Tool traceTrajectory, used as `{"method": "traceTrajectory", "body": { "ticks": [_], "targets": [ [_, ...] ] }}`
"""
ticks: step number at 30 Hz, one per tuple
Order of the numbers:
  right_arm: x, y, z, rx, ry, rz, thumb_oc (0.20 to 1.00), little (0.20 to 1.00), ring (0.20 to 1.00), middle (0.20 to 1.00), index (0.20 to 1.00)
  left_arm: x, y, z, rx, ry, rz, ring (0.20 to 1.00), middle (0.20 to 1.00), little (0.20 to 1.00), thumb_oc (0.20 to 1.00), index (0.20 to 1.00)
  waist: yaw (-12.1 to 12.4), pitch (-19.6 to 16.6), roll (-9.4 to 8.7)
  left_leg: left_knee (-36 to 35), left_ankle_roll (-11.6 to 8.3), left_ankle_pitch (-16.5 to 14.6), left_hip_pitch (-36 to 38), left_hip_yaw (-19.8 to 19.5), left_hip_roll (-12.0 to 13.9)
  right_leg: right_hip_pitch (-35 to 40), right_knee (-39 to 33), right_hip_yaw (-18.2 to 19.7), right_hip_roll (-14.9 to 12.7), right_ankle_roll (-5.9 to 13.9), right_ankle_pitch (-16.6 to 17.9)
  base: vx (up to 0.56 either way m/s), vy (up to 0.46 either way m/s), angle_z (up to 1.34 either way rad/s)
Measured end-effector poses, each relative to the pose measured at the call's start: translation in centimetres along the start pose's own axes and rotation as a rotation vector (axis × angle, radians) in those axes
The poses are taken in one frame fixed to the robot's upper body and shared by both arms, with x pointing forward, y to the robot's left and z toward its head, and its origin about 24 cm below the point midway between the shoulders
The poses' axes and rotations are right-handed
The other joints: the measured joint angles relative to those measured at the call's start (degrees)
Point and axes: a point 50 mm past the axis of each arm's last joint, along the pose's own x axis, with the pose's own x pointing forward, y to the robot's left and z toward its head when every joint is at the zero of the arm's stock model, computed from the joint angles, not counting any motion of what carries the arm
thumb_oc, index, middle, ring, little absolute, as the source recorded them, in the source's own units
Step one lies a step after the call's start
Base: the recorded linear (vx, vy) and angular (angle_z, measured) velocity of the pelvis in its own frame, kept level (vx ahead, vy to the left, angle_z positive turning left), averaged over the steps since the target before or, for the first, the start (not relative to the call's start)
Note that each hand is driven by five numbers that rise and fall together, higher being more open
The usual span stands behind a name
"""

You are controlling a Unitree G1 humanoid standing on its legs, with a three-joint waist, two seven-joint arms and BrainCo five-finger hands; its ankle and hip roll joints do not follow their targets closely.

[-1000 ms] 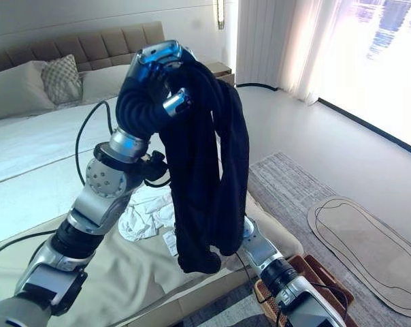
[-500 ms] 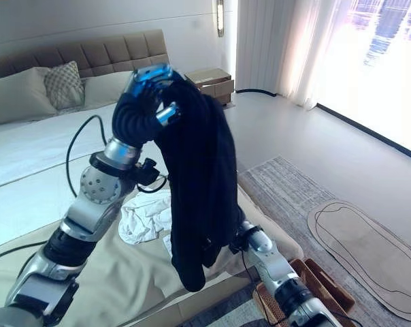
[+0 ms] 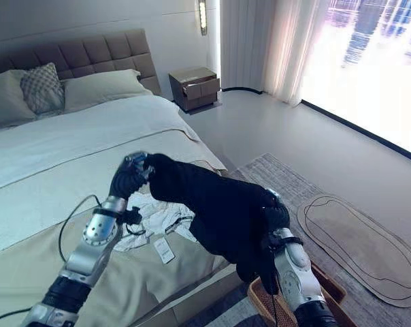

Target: Pick up clothes into the bucket

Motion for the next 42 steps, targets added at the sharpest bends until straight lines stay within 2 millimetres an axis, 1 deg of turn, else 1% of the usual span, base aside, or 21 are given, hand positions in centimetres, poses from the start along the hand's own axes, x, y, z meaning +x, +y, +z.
{"method": "traceTrajectory", "body": {
  "ticks": [1,2,3,4,5,7,8,9,11,13,17,19,20,23,25,28,30,31,34,38,42],
  "targets": [
    [0.1,0.0,0.3,0.005,-0.016,-0.002,0.200,0.200,0.200,0.200,0.200,-0.2,-0.1,-0.9,0.013,0.038,-0.002,0.435,0.435,0.435,0.435,0.435,-0.2,0.1,-0.08,0.0,0.00,0.0,0.0,0.1,0.1,-0.1,0.0,0.1,0.0,0.00,0.0,0.00,0.000,0.00],
    [0.1,0.1,0.7,0.007,-0.032,-0.002,0.200,0.200,0.200,0.200,0.200,-0.5,-0.2,-1.8,0.015,0.076,0.000,0.592,0.592,0.592,0.592,0.592,-0.8,0.1,-0.15,-0.1,0.00,0.0,0.0,0.1,0.1,0.0,-0.1,0.1,0.1,-0.02,0.0,0.00,0.000,0.00],
    [0.3,0.1,1.0,0.011,-0.052,-0.004,0.200,0.200,0.200,0.200,0.200,-1.0,-0.3,-2.7,0.027,0.126,-0.004,1.000,1.000,1.000,1.000,1.000,-1.2,0.2,-0.37,-0.1,0.00,0.0,0.0,0.1,0.1,-0.1,-0.1,0.1,0.1,-0.04,0.1,0.00,0.000,0.00],
    [0.3,0.0,1.3,0.018,-0.067,-0.012,0.200,0.200,0.200,0.200,0.200,-1.3,-0.4,-3.2,0.030,0.146,-0.010,1.000,1.000,1.000,1.000,1.000,-1.3,0.3,-0.53,-0.1,0.00,0.0,0.0,0.1,0.1,-0.1,-0.2,0.2,0.1,-0.03,0.1,0.00,0.000,0.00],
    [0.3,-0.3,2.0,0.043,-0.102,-0.035,0.200,0.200,0.200,0.200,0.200,-2.0,-0.6,-4.1,0.034,0.190,-0.024,1.000,1.000,1.000,1.000,1.000,-1.3,0.5,-0.78,-0.1,0.00,0.0,0.0,0.2,0.1,-0.1,-0.3,0.4,0.1,-0.07,0.2,0.01,-0.003,-0.06],
    [0.3,-1.4,3.2,0.049,-0.159,-0.088,0.200,0.200,0.200,0.200,0.200,-3.0,-0.9,-5.2,0.034,0.243,-0.049,1.000,1.000,1.000,1.000,1.000,-1.4,0.8,-1.27,-0.2,0.00,0.0,0.0,0.5,0.1,-0.3,-0.5,0.7,0.1,-0.09,0.3,0.01,-0.005,-0.07],
    [0.2,-2.1,3.7,0.046,-0.184,-0.123,0.200,0.200,0.200,0.200,0.200,-3.6,-1.0,-5.6,0.031,0.269,-0.057,1.000,1.000,1.000,1.000,1.000,-1.4,0.9,-1.44,-0.2,-0.01,0.0,0.0,0.6,0.1,-0.3,-0.5,0.8,0.1,-0.09,0.3,0.01,-0.003,-0.06],
    [0.0,-3.2,4.6,0.041,-0.227,-0.181,0.200,0.200,0.200,0.200,0.200,-4.5,-1.2,-6.5,0.029,0.318,-0.069,1.000,1.000,1.000,1.000,1.000,-1.4,1.0,-1.63,-0.3,-0.01,0.0,0.0,0.8,0.2,-0.4,-0.6,1.0,0.1,-0.10,0.4,0.01,0.000,-0.05],
    [-0.3,-4.3,5.5,0.037,-0.272,-0.239,0.200,0.200,0.200,0.200,0.200,-5.6,-1.4,-7.4,0.022,0.370,-0.082,1.000,1.000,1.000,1.000,1.000,-1.4,1.1,-1.76,-0.4,-0.01,0.0,0.1,0.9,0.2,-0.5,-0.8,1.2,0.1,-0.08,0.5,0.01,-0.006,-0.05],
    [-0.7,-5.4,6.3,0.031,-0.309,-0.296,0.200,0.200,0.200,0.200,0.200,-6.7,-1.7,-8.1,-0.037,0.409,-0.083,1.000,1.000,1.000,1.000,1.000,-1.4,1.3,-2.00,-0.6,-0.01,0.0,0.1,1.1,0.2,-0.5,-0.9,1.2,0.1,-0.07,0.5,0.01,-0.006,-0.02],
    [-1.3,-6.7,7.5,0.040,-0.376,-0.373,0.200,0.200,0.200,0.200,0.200,-8.0,-2.4,-8.7,-0.184,0.454,-0.054,1.000,1.000,1.000,1.000,1.000,-1.4,1.5,-2.23,-0.8,-0.01,0.0,0.1,1.2,0.1,-0.6,-1.1,1.3,0.1,-0.05,0.5,0.00,0.000,0.00],
    [-1.8,-7.9,8.6,0.030,-0.421,-0.433,0.200,0.200,0.200,0.200,0.200,-8.9,-2.1,-9.1,-0.213,0.477,-0.036,1.000,1.000,1.000,1.000,1.000,-1.3,1.6,-2.33,-0.9,-0.01,0.0,0.1,1.3,0.1,-0.6,-1.4,1.3,0.1,0.01,0.6,0.00,-0.003,-0.02],
    [-2.2,-8.8,9.6,0.003,-0.449,-0.464,0.200,0.200,0.200,0.200,0.200,-9.3,-1.7,-9.2,-0.215,0.489,-0.022,1.000,1.000,1.000,1.000,1.000,-1.4,1.7,-2.47,-1.0,-0.01,0.0,0.1,1.4,0.1,-0.6,-1.8,1.3,0.2,0.05,0.8,0.00,-0.006,-0.03],
    [-3.0,-10.1,11.4,-0.054,-0.492,-0.505,0.200,0.200,0.200,0.200,0.200,-9.7,-0.9,-9.3,-0.232,0.491,0.014,1.000,1.000,1.000,1.000,1.000,-1.4,2.0,-2.62,-1.1,-0.01,0.0,0.0,1.4,0.1,-0.6,-1.9,1.4,0.2,0.04,0.8,0.00,0.000,0.00],
    [-3.8,-11.1,13.0,-0.090,-0.565,-0.560,0.200,0.200,0.200,0.200,0.200,-9.8,-0.4,-9.2,-0.231,0.482,0.029,1.000,1.000,1.000,1.000,1.000,-1.4,2.1,-2.71,-1.2,-0.02,0.0,0.0,1.5,0.1,-0.7,-2.0,1.4,0.2,0.04,0.8,0.00,0.000,0.00],
    [-4.3,-11.5,13.8,-0.098,-0.607,-0.584,0.200,0.200,0.200,0.200,0.200,-9.6,-0.2,-8.9,-0.247,0.465,0.045,1.000,1.000,1.000,1.000,1.000,-1.7,2.5,-3.07,-1.2,-0.02,0.0,0.0,1.6,0.1,-0.8,-2.1,1.5,0.2,0.04,0.8,0.00,0.000,0.00],
    [-4.7,-11.8,14.4,-0.097,-0.641,-0.610,0.200,0.200,0.200,0.200,0.200,-9.4,-0.1,-8.3,-0.295,0.424,0.070,1.000,1.000,1.000,1.000,1.000,-2.1,3.0,-3.33,-1.3,-0.02,0.0,0.0,1.6,0.1,-0.8,-2.2,1.5,0.2,-0.01,0.9,-0.02,-0.006,0.00],
    [-4.9,-11.9,14.7,-0.097,-0.662,-0.619,0.200,0.200,0.200,0.200,0.200,-9.3,-0.1,-8.2,-0.322,0.414,0.077,1.000,1.000,1.000,1.000,1.000,-2.6,3.1,-3.48,-1.2,-0.03,0.0,-0.1,1.6,0.1,-0.9,-2.1,1.5,0.2,0.00,1.0,-0.04,-0.009,-0.02],
    [-5.4,-11.7,15.7,-0.104,-0.724,-0.616,0.200,0.200,0.200,0.200,0.200,-9.2,-0.3,-8.0,-0.368,0.395,0.092,1.000,1.000,1.000,1.000,1.000,-2.7,3.2,-3.48,-1.2,-0.09,-0.1,-0.1,1.9,0.1,-1.1,-2.3,1.8,0.2,0.03,1.1,0.01,-0.007,-0.05],
    [-6.0,-11.6,17.1,-0.119,-0.797,-0.614,0.200,0.200,0.200,0.200,0.200,-9.1,-0.4,-7.8,-0.376,0.382,0.097,1.000,1.000,1.000,1.000,1.000,-2.8,3.2,-3.53,-1.3,-0.11,-0.1,-0.1,2.1,0.1,-1.1,-2.5,2.1,0.2,0.02,1.1,-0.01,-0.009,-0.03],
    [-6.1,-11.6,17.1,-0.120,-0.804,-0.606,0.200,0.200,0.200,0.200,0.200,-9.1,-0.4,-7.8,-0.379,0.381,0.101,1.000,1.000,1.000,1.000,1.000,-2.8,3.3,-3.67,-1.3,-0.18,-0.2,-0.1,2.3,0.2,-1.3,-2.5,2.4,0.2,0.02,1.2,-0.01,-0.007,-0.01]
  ]
}}
